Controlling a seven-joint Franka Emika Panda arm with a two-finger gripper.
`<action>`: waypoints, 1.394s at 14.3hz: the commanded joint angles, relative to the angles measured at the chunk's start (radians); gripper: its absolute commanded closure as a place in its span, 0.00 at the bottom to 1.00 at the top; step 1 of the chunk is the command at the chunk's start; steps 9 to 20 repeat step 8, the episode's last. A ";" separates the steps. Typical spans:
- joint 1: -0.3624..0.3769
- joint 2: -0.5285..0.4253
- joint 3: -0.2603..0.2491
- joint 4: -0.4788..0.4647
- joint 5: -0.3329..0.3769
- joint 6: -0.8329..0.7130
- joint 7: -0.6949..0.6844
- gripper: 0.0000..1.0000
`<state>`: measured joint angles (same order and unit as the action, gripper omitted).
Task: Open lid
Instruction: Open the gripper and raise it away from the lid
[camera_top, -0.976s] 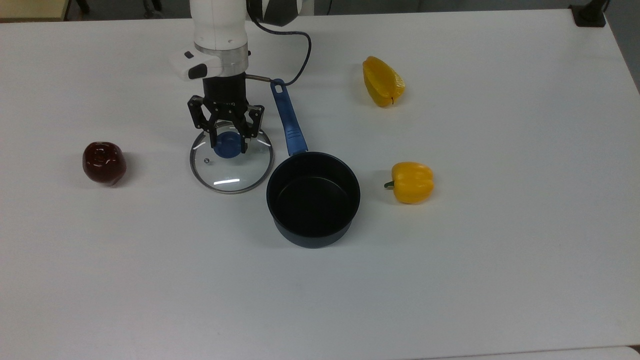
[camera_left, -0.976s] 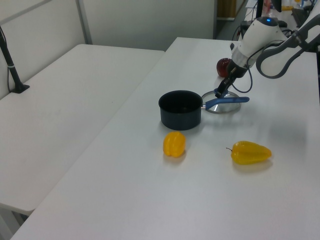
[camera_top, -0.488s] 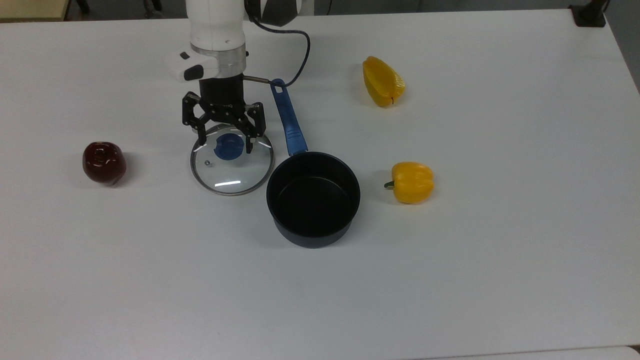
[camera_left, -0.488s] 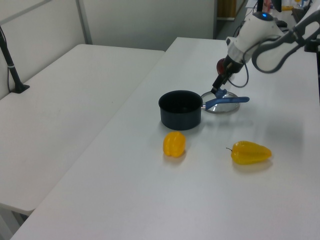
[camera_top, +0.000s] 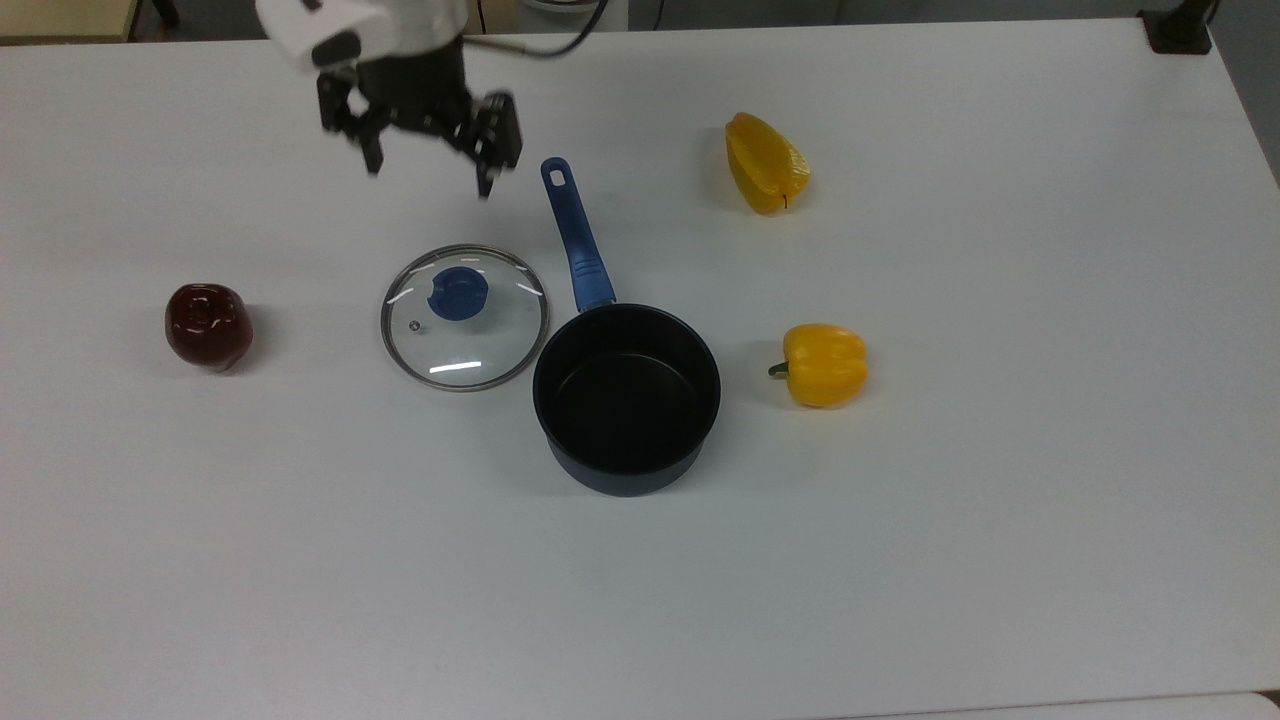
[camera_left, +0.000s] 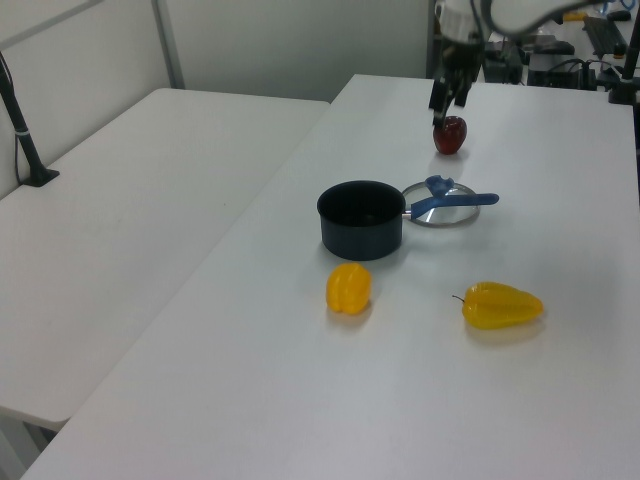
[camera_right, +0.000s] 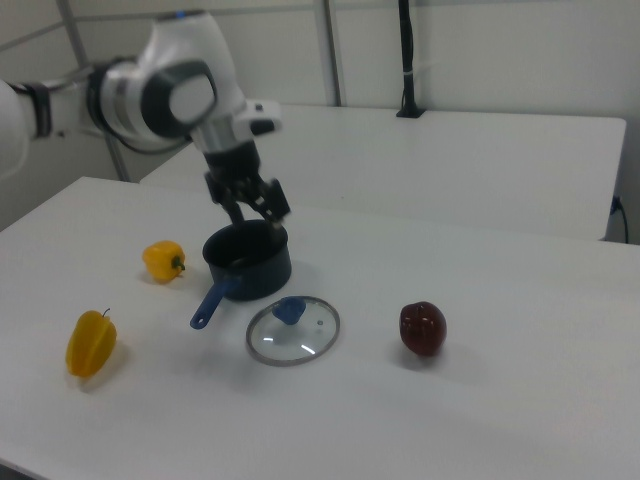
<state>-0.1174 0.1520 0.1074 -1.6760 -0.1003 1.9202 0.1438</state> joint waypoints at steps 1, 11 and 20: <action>0.091 -0.047 -0.005 0.127 -0.015 -0.292 0.007 0.00; 0.199 -0.204 -0.112 0.036 0.028 -0.371 -0.059 0.00; 0.199 -0.204 -0.112 0.036 0.028 -0.371 -0.059 0.00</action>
